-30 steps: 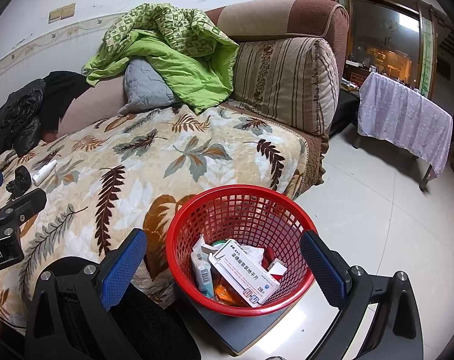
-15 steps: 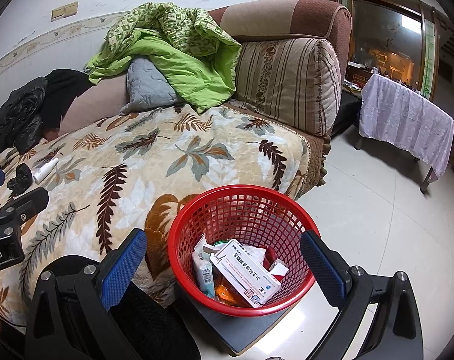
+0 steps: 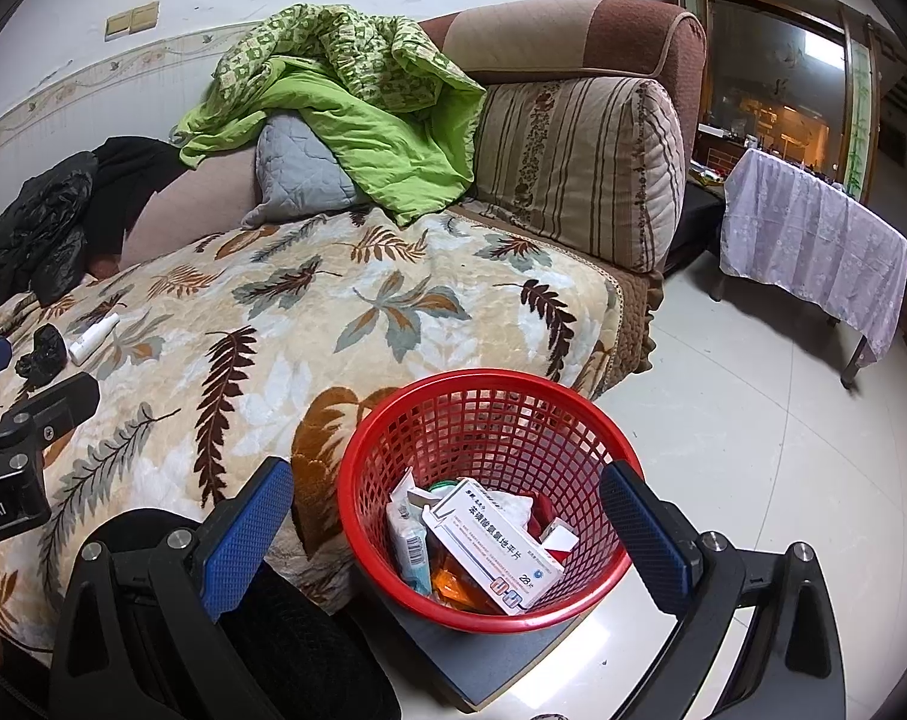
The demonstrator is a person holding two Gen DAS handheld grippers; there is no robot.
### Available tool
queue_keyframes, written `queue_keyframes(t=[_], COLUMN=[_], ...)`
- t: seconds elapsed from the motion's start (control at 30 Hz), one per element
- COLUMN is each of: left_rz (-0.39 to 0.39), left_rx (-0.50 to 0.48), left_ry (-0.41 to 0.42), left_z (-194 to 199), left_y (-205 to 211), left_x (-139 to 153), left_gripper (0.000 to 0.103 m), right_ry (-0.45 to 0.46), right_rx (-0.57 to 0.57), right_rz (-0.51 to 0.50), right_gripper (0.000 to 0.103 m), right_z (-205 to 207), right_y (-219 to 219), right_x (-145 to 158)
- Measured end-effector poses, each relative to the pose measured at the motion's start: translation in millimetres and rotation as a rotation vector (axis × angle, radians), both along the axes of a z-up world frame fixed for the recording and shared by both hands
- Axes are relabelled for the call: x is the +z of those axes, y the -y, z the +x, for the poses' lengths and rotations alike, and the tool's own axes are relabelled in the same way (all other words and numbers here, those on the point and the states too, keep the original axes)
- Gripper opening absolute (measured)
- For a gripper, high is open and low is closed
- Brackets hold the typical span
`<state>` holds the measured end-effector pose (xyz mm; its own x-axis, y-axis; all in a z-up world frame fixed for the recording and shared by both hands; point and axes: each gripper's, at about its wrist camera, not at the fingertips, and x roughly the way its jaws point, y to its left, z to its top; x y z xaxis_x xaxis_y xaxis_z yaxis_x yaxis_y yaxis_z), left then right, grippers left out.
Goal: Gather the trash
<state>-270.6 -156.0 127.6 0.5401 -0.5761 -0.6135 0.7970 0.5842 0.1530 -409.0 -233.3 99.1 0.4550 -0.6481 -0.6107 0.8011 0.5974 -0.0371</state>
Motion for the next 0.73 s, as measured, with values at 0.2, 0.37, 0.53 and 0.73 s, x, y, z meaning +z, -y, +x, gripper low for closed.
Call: queue_keyframes(t=[0.2,0.37,0.53,0.73], left_rz=[-0.014,-0.045,-0.051,-0.021], left_rx=[0.050,0.177,0.348,0.586], left_ry=[-0.039,-0.072,-0.117,-0.194], left_z=[12,49,100,165], left_y=[-6,-37,-83,-137], left_x=[2,10,3,-30], left_gripper=[0.100,0.100,0.100,0.100], right_ry=[-0.038,-0.079,-0.102,-0.148], right_rx=[0.070,0.206,0.364,0.546], right_rz=[-0.024,-0.049,-0.053,0.007], right_gripper=[0.103,0.103,0.103,0.103], right_z=[19,66,139,244], right_y=[-3,-9,-27,-55], right_x=[2,16,31,9])
